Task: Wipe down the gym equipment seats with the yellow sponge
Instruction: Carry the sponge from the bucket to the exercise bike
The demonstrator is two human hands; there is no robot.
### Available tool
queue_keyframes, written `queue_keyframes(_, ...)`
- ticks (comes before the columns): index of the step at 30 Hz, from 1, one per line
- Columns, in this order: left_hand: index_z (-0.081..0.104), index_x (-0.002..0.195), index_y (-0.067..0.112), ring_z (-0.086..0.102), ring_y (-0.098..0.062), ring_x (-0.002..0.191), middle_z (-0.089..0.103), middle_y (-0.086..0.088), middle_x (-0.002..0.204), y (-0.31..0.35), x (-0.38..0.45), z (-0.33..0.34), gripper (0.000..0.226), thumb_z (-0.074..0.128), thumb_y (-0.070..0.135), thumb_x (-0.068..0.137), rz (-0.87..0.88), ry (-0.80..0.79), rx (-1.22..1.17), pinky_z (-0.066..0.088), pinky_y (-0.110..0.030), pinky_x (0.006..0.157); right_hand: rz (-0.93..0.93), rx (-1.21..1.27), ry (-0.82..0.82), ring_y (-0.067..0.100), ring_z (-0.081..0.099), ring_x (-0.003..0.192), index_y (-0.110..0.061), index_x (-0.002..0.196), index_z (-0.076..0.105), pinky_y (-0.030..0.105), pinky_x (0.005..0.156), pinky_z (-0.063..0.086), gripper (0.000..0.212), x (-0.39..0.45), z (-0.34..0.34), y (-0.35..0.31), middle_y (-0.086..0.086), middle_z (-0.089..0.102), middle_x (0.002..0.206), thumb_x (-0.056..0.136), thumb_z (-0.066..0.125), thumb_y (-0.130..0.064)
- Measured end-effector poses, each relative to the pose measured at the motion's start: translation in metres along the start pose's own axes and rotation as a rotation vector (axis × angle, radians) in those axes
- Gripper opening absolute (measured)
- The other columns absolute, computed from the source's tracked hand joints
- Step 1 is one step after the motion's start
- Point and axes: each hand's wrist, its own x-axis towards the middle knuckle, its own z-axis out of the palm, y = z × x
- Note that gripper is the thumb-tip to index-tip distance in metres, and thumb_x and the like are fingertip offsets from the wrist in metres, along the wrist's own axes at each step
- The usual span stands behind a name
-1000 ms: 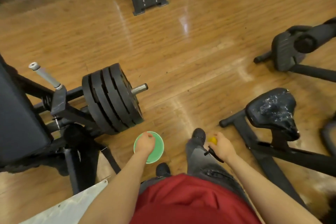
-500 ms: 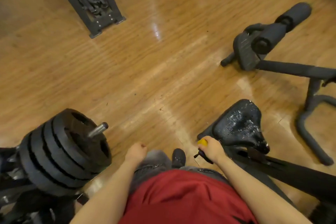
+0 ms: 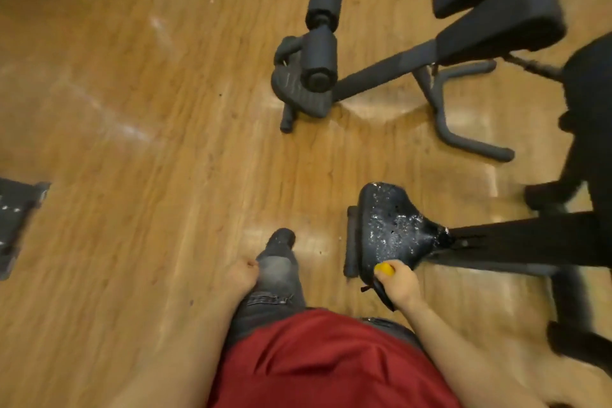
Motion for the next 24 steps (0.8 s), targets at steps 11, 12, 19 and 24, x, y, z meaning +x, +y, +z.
queue_keyframes(11,0.061,0.114,-0.001,0.059,-0.035,0.106,0.063,-0.022,0.116,0.140,0.145,-0.094,0.026,0.050,0.013,0.095,0.328,-0.288,0.561,0.044,-0.029,0.084,0.374,0.392,0.384,0.029,0.058,0.101,-0.019,0.112,0.062,0.038,0.084,0.046,0.027,-0.074,0.055,-0.062,0.009,0.064,0.103,0.087,0.063,-0.026)
queue_keyframes(12,0.061,0.117,0.002,0.058,-0.034,0.108,0.063,-0.020,0.118,0.153,0.146,-0.087,0.028,0.050,0.015,0.095,0.360,-0.301,0.612,0.044,-0.030,0.085,0.430,0.408,0.410,0.030,0.058,0.100,-0.018,0.112,0.062,0.038,0.083,0.046,0.027,-0.079,0.059,-0.058,0.009,0.064,0.103,0.087,0.063,-0.026)
queue_keyframes(19,0.056,0.127,0.008,0.055,-0.032,0.113,0.059,-0.014,0.126,0.229,0.122,-0.024,0.035,0.044,0.015,0.095,0.532,-0.395,0.823,0.042,-0.029,0.085,0.615,0.436,0.419,0.028,0.053,0.105,-0.014,0.113,0.060,0.035,0.080,0.041,0.027,-0.089,0.066,-0.024,0.008,0.057,0.104,0.089,0.061,-0.027)
queue_keyframes(24,0.064,0.116,0.009,0.058,-0.033,0.112,0.065,-0.017,0.119,0.277,0.106,0.021,0.030,0.047,0.018,0.093,0.627,-0.401,0.888,0.045,-0.034,0.094,0.678,0.616,0.530,0.032,0.053,0.096,-0.008,0.098,0.062,0.032,0.067,0.034,0.019,-0.054,0.047,-0.001,0.006,0.054,0.085,0.088,0.061,-0.024)
